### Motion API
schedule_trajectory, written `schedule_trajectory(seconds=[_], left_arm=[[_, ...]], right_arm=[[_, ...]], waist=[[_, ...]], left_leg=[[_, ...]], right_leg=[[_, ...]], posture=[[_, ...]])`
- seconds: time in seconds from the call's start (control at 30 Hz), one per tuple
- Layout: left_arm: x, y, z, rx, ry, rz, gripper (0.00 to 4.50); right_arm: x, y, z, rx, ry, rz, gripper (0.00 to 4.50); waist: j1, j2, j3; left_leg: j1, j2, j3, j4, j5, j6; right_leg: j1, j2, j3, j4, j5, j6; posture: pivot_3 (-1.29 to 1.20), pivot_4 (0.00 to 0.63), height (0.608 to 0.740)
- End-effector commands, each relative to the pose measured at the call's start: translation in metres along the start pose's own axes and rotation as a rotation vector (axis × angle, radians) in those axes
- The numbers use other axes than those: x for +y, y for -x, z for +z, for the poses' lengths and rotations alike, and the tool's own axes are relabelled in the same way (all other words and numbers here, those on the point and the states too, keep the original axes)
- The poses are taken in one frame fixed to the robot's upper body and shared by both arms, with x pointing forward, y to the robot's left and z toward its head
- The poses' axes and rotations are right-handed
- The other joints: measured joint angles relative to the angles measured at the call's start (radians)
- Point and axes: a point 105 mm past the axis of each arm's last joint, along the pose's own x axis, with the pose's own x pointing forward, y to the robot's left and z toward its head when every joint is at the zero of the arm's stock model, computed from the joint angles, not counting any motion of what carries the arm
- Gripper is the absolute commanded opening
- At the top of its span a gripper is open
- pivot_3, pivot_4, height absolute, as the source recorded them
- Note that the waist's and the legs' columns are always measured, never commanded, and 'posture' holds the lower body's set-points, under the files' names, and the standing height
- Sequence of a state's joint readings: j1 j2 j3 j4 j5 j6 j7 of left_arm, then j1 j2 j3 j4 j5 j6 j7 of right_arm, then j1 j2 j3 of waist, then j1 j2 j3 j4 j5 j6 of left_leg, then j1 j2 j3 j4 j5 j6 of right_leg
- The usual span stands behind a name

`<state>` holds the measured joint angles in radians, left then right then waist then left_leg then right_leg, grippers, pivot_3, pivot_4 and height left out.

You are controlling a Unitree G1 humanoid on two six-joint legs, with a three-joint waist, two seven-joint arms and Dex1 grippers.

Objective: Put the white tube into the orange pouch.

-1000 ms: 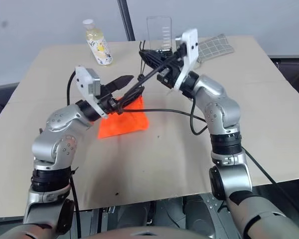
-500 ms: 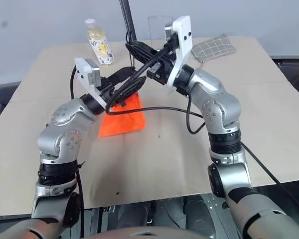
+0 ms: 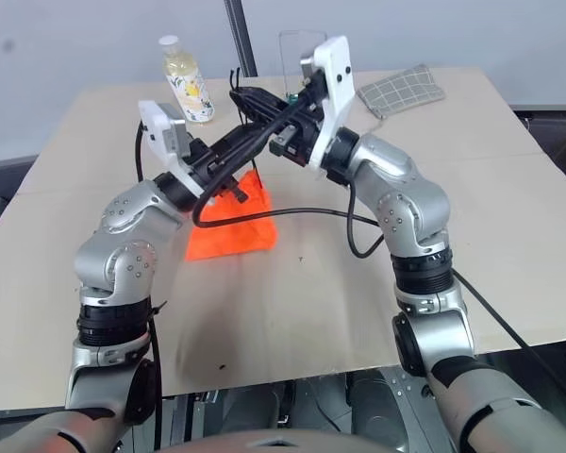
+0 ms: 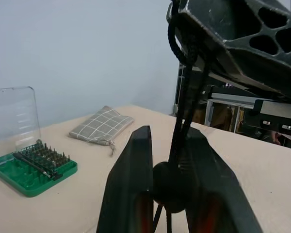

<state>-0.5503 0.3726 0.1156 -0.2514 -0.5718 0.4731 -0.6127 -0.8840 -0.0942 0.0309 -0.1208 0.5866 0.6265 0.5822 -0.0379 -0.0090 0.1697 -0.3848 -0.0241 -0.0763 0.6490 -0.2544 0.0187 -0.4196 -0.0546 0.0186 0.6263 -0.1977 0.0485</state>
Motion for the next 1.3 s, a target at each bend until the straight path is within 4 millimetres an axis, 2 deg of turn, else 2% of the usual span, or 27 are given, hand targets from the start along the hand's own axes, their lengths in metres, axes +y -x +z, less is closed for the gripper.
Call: schedule_trajectory(seconds=[0.03, 0.13, 0.37, 0.5, 0.57, 0.67, 0.8, 0.83, 0.9, 0.93, 0.97, 1.0, 1.03, 1.07, 1.17, 1.3], left_arm=[[0.004, 0.004, 0.001, -0.008, -0.02, 0.016, 0.22], [0.006, 0.009, -0.009, 0.028, -0.017, 0.032, 0.22], [0.006, 0.028, -0.051, 0.213, -0.126, 0.031, 0.22], [0.004, 0.042, -0.079, 0.351, -0.214, -0.004, 0.22], [0.006, 0.047, -0.087, 0.387, -0.23, -0.002, 0.22], [0.008, 0.052, -0.093, 0.405, -0.238, 0.004, 0.22], [0.006, 0.049, -0.09, 0.361, -0.195, 0.004, 0.22], [0.006, 0.048, -0.088, 0.348, -0.179, 0.004, 1.28], [0.003, 0.047, -0.086, 0.334, -0.166, -0.008, 1.89], [0.002, 0.046, -0.084, 0.328, -0.178, -0.004, 2.22], [0.002, 0.046, -0.08, 0.317, -0.168, 0.003, 2.85], [0.001, 0.045, -0.077, 0.304, -0.153, 0.001, 3.2], [-0.001, 0.046, -0.072, 0.29, -0.135, -0.002, 3.67], [-0.002, 0.046, -0.067, 0.278, -0.119, -0.007, 3.67], [-0.01, 0.054, -0.053, 0.258, -0.051, -0.03, 3.67], [-0.014, 0.082, -0.058, 0.374, -0.048, -0.003, 3.67]], right_arm=[[0.01, -0.001, 0.02, -0.062, 0.05, 0.033, 0.0], [0.006, 0.0, 0.031, -0.093, 0.067, 0.018, 0.0], [-0.004, 0.002, 0.089, -0.239, 0.133, -0.017, 0.0], [-0.017, 0.013, 0.129, -0.374, 0.118, -0.078, 0.0], [-0.024, 0.018, 0.14, -0.432, 0.074, -0.108, 0.0], [-0.031, 0.023, 0.145, -0.469, 0.025, -0.137, 0.0], [-0.034, 0.024, 0.123, -0.37, 0.047, -0.142, 0.0], [-0.034, 0.024, 0.118, -0.346, 0.046, -0.138, 0.0], [-0.032, 0.027, 0.105, -0.292, 0.039, -0.113, 0.0], [-0.03, 0.029, 0.095, -0.241, 0.043, -0.1, 0.53], [-0.031, 0.032, 0.081, -0.174, 0.059, -0.103, 0.92], [-0.032, 0.035, 0.07, -0.12, 0.072, -0.108, 1.27], [-0.032, 0.04, 0.061, -0.08, 0.074, -0.106, 1.96], [-0.032, 0.044, 0.054, -0.052, 0.073, -0.103, 2.12], [-0.036, 0.065, 0.028, 0.053, 0.051, -0.116, 2.12], [-0.038, 0.11, -0.014, 0.232, 0.005, -0.144, 2.12]], waist=[[0.0, 0.0, 0.0], [0.0, 0.0, 0.0], [0.001, 0.0, 0.0], [0.002, 0.001, 0.0], [0.003, 0.001, 0.001], [0.002, 0.001, 0.001], [0.0, 0.001, 0.001], [0.0, 0.001, 0.001], [0.0, 0.001, 0.001], [0.0, 0.001, 0.001], [0.002, 0.001, 0.001], [0.003, 0.001, 0.001], [0.003, 0.001, 0.001], [0.002, 0.001, 0.001], [0.002, 0.0, 0.0], [0.003, 0.001, 0.001]], left_leg=[[0.0, 0.0, 0.0, 0.0, 0.0, 0.0], [0.0, 0.0, 0.0, 0.0, 0.0, 0.0], [0.0, 0.0, 0.001, 0.0, 0.0, 0.0], [0.0, 0.0, 0.001, 0.0, 0.0, 0.0], [0.0, 0.0, 0.002, -0.001, 0.0, 0.0], [-0.001, 0.0, 0.001, -0.002, 0.0, 0.0], [-0.001, 0.001, 0.002, -0.002, 0.0, 0.0], [-0.001, 0.001, 0.002, -0.002, 0.0, 0.0], [-0.001, 0.001, 0.003, -0.002, 0.0, 0.0], [-0.001, 0.001, 0.003, -0.002, 0.0, 0.0], [-0.002, 0.001, 0.002, -0.002, 0.0, 0.0], [-0.002, 0.001, 0.002, -0.002, 0.0, 0.0], [-0.003, 0.001, 0.002, -0.001, 0.0, 0.0], [-0.003, 0.001, 0.002, -0.001, 0.0, 0.0], [-0.005, 0.002, 0.001, 0.0, 0.0, 0.001], [-0.006, 0.003, 0.001, 0.0, 0.0, 0.001]], right_leg=[[0.0, 0.0, 0.0, 0.0, 0.0, 0.0], [0.0, 0.0, 0.0, 0.0, 0.0, 0.0], [-0.001, 0.0, 0.0, 0.0, 0.0, 0.0], [-0.001, 0.0, 0.001, 0.0, 0.0, 0.0], [-0.001, 0.0, 0.002, 0.0, 0.0, 0.0], [-0.002, 0.0, 0.001, -0.001, 0.0, 0.0], [-0.002, 0.0, 0.002, 0.0, 0.0, 0.0], [-0.002, 0.0, 0.002, 0.001, 0.0, 0.0], [-0.003, 0.0, 0.002, 0.0, 0.0, 0.0], [-0.003, 0.0, 0.002, 0.001, 0.0, 0.0], [-0.003, 0.0, 0.002, 0.0, 0.0, 0.0], [-0.003, -0.001, 0.001, 0.0, 0.0, 0.0], [-0.003, -0.001, 0.001, 0.0, 0.0, 0.0], [-0.003, -0.001, 0.001, 0.0, 0.0, 0.0], [-0.004, -0.002, 0.001, -0.001, 0.0, 0.0], [-0.004, -0.002, 0.0, -0.001, 0.0, 0.0]], posture=[[0.0, 0.15, 0.74], [0.0, 0.15, 0.74], [0.0, 0.15, 0.74], [0.0, 0.15, 0.74], [0.0, 0.15, 0.74], [0.0, 0.15, 0.74], [0.0, 0.15, 0.74], [0.0, 0.15, 0.74], [0.0, 0.15, 0.74], [0.0, 0.15, 0.74], [0.0, 0.15, 0.74], [0.0, 0.15, 0.74], [0.0, 0.15, 0.74], [0.0, 0.15, 0.74], [0.0, 0.15, 0.74], [0.0, 0.15, 0.74]])
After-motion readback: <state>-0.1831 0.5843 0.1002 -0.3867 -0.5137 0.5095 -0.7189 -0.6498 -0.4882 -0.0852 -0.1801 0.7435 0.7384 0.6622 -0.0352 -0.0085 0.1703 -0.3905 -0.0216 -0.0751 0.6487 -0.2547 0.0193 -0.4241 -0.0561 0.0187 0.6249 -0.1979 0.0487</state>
